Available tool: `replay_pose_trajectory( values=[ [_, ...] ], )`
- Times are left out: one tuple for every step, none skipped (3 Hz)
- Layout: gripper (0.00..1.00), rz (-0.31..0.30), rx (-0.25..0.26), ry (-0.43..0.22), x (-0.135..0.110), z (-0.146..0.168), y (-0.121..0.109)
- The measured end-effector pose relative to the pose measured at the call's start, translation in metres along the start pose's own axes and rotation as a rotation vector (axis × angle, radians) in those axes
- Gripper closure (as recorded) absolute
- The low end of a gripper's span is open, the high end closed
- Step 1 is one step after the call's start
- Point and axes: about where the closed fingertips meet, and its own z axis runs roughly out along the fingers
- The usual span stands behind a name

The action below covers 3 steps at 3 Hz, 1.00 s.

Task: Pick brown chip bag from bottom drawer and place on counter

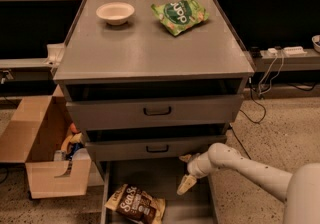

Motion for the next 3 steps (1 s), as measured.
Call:
replay_pose_trajectory(
  values=[
    [0.0, -0.011, -0.051, -0.111, -0.0228, 0.0003, 0.0372],
    [0.0, -0.04, -0.084, -0.119, -0.0266, 0.0008, 0.0463],
    [0.0, -0.04, -0.084, -0.119, -0.0266, 0.0008, 0.0464]
  ],
)
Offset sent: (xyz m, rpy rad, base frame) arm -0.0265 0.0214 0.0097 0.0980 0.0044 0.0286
